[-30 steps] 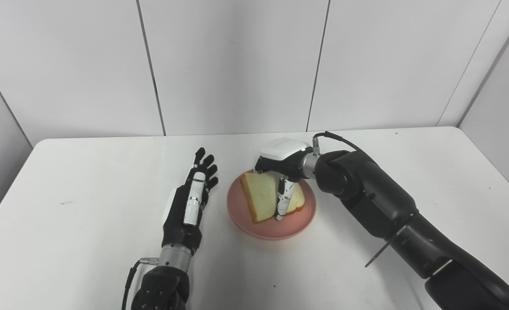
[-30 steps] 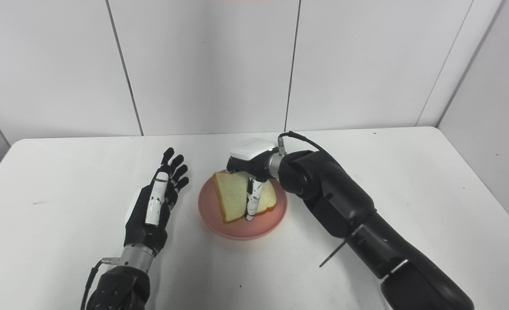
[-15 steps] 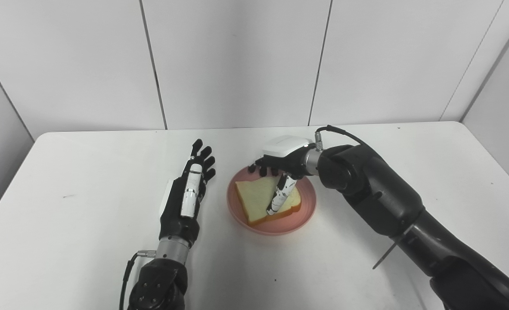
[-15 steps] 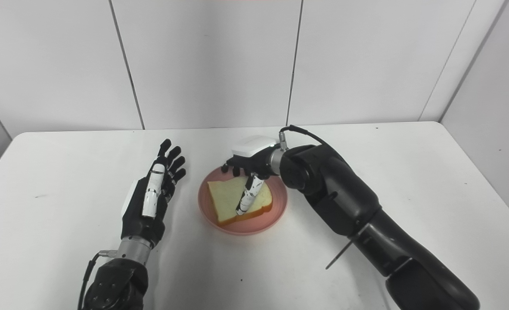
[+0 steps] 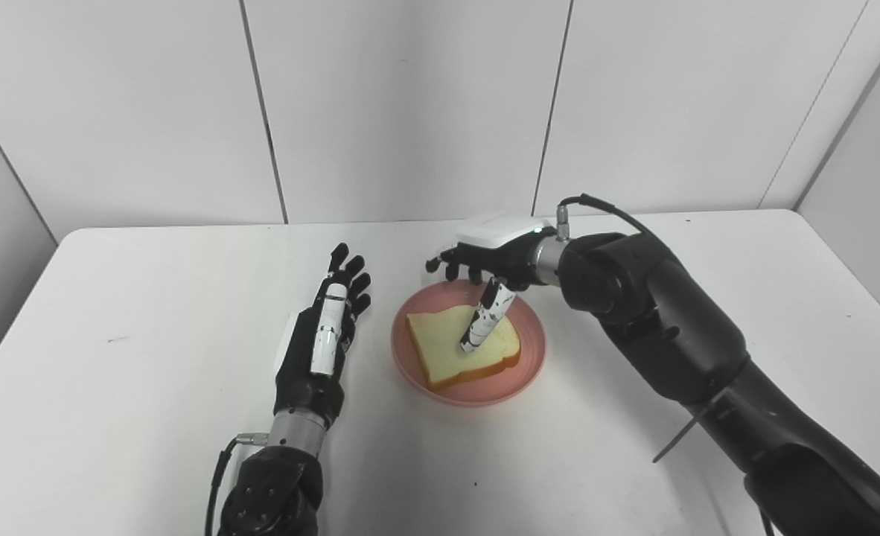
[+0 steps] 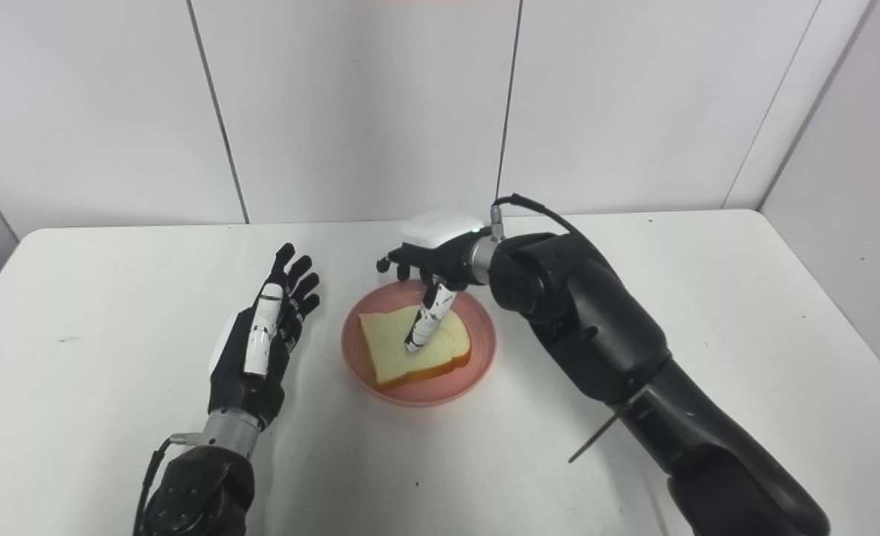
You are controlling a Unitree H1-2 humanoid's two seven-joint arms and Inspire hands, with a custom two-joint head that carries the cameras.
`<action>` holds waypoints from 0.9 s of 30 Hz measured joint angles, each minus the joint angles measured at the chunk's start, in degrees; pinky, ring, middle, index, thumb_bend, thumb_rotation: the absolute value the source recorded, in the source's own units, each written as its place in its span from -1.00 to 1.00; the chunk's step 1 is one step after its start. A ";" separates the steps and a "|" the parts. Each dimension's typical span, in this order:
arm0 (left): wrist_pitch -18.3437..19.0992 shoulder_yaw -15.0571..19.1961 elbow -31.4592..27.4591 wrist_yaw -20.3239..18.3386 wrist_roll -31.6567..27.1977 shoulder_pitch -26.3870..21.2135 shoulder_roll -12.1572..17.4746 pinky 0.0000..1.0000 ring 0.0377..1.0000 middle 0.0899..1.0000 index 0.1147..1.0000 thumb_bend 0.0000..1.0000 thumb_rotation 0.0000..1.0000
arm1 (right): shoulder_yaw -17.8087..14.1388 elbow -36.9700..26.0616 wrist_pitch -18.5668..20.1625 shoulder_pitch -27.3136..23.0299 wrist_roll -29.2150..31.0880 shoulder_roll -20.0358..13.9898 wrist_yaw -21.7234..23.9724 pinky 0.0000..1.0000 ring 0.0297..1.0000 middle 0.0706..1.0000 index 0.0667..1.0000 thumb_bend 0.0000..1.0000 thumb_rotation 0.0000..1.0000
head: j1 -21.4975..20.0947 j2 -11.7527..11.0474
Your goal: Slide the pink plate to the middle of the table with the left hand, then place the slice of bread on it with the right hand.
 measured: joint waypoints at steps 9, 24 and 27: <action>-0.03 0.00 0.04 0.01 0.05 0.00 0.05 0.93 0.91 0.94 0.94 -0.16 1.00 | -7.59 -5.41 3.87 -1.51 1.29 -1.29 -0.17 0.27 0.49 0.60 0.71 1.00 -0.07 | 0.09 -1.49; -2.18 0.29 2.13 -0.16 0.01 0.02 1.18 0.89 0.91 0.93 0.94 -0.20 1.00 | -24.44 -7.36 11.83 21.34 7.88 11.15 -21.23 0.76 0.95 1.00 1.00 0.53 1.00 | 0.88 -4.48; -2.88 0.36 3.01 -0.24 -0.01 0.03 1.79 0.87 0.90 0.92 0.93 -0.22 1.00 | -30.37 -6.42 8.40 25.35 15.13 16.69 -29.97 0.77 0.94 1.00 1.00 0.53 1.00 | 1.14 -5.45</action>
